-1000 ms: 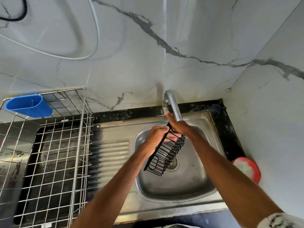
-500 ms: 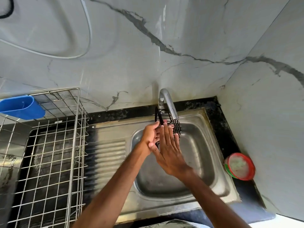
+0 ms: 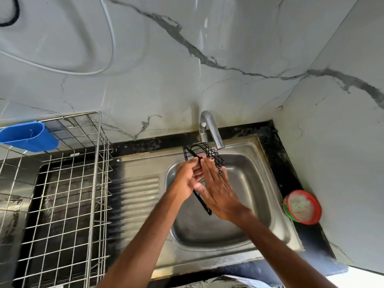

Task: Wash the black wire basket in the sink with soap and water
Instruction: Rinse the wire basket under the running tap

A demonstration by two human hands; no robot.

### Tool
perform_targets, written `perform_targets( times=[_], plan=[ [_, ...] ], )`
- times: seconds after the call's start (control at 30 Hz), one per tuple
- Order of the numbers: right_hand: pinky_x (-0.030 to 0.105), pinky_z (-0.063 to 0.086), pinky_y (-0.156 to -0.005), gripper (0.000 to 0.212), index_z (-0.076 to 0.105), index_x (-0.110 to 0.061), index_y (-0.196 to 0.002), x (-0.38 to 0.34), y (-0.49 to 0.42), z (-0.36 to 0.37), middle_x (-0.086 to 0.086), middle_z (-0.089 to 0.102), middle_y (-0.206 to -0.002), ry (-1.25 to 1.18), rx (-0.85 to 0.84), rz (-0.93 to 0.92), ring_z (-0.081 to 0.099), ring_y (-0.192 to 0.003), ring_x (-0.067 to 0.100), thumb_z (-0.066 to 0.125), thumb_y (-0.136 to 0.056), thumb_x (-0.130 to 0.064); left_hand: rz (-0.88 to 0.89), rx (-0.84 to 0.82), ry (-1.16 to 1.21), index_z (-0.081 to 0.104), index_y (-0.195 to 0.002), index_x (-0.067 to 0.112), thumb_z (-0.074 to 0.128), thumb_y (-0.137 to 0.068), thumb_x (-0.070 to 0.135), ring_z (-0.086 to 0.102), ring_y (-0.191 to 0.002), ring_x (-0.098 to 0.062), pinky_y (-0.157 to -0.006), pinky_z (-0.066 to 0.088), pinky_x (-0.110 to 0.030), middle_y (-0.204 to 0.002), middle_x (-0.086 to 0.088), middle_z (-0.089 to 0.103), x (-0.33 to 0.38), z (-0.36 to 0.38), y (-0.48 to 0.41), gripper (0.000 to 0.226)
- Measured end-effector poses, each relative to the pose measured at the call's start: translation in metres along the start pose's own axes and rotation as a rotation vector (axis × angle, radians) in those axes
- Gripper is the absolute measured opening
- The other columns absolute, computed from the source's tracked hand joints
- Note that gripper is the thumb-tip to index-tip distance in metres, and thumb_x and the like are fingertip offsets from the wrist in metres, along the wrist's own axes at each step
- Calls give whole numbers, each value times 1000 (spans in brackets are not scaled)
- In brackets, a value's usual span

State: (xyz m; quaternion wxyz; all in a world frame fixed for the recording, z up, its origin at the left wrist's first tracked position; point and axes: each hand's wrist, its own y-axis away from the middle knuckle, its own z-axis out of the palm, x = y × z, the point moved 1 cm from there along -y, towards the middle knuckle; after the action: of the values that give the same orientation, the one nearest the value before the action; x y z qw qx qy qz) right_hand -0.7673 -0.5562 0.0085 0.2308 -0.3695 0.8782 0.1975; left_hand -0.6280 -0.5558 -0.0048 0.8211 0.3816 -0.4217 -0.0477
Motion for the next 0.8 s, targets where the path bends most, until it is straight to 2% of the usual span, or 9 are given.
perform_targets(
  times=[0.1, 0.17, 0.27, 0.37, 0.5, 0.57, 0.67, 0.73, 0.8],
  plan=[
    [52, -10, -124, 80, -20, -24, -158, 20, -6, -7, -7, -27, -165, 72, 49, 53, -23, -152, 10, -8, -94, -70, 26, 22, -6, 75, -111, 11, 57, -104, 14, 67, -76, -17, -67, 56, -27, -101, -13, 70, 2, -1, 3, 20],
    [48, -12, -124, 85, -18, -22, -158, 30, -13, -12, -4, -25, -165, 47, 52, 94, -25, -151, 10, -14, -91, -73, 30, 19, -37, 74, -109, 12, 62, -102, 11, 74, -77, -16, -79, 58, -33, -96, -8, 77, 3, 0, 4, 14],
    [44, -6, -126, 91, 1, -10, -161, 29, -24, -28, 8, -7, -169, -75, 36, 172, -14, -155, 19, -12, -93, -69, 52, -31, -115, 71, -122, 12, 66, -99, 10, 76, -103, -24, -102, 53, -43, -109, -12, 79, 2, 3, 10, 24],
    [50, 14, -125, 61, 23, -7, -157, 36, -45, -37, 23, 20, -161, -181, -110, 249, 9, -153, 38, 13, -104, -37, 87, -87, -240, 70, -126, 11, 63, -101, 8, 75, -106, -30, -103, 55, -43, -115, -18, 76, 1, 3, 16, 27],
    [48, 31, -115, 72, 27, -4, -155, 30, -75, -55, 26, 31, -158, -156, -241, 272, 35, -144, 39, 15, -106, -55, 90, -242, -376, 63, -134, 9, 58, -104, 8, 76, -75, -17, -80, 61, -28, -111, -29, 74, 3, -2, 24, 31],
    [49, 35, -112, 81, 26, -8, -157, 28, -88, -60, 28, 40, -152, -188, -254, 314, 43, -139, 40, 14, -101, -66, 57, -289, -415, 60, -137, 14, 58, -105, 11, 78, -89, -22, -82, 56, -28, -111, -22, 76, 3, -4, 28, 32],
    [46, 36, -110, 75, 26, -23, -158, 30, -95, -60, 19, 39, -156, -160, -223, 315, 42, -141, 37, 23, -99, -69, 33, -325, -444, 60, -139, 16, 58, -105, 14, 75, -108, -27, -104, 51, -41, -112, -18, 77, 5, -8, 29, 34],
    [52, 36, -111, 63, 30, -15, -158, 28, -96, -52, 20, 32, -160, -269, -232, 289, 31, -147, 42, 36, -105, -49, 33, -324, -469, 60, -138, 14, 57, -105, 14, 75, -109, -28, -107, 50, -43, -112, -17, 77, 8, -11, 27, 32],
    [58, 20, -121, 66, 19, -1, -158, 20, -92, -39, 23, 12, -165, -178, -205, 121, 7, -154, 41, 20, -106, -43, 52, -316, -533, 60, -134, 11, 59, -104, 11, 76, -105, -27, -104, 53, -42, -110, -15, 78, 9, -14, 24, 30]
  ],
)
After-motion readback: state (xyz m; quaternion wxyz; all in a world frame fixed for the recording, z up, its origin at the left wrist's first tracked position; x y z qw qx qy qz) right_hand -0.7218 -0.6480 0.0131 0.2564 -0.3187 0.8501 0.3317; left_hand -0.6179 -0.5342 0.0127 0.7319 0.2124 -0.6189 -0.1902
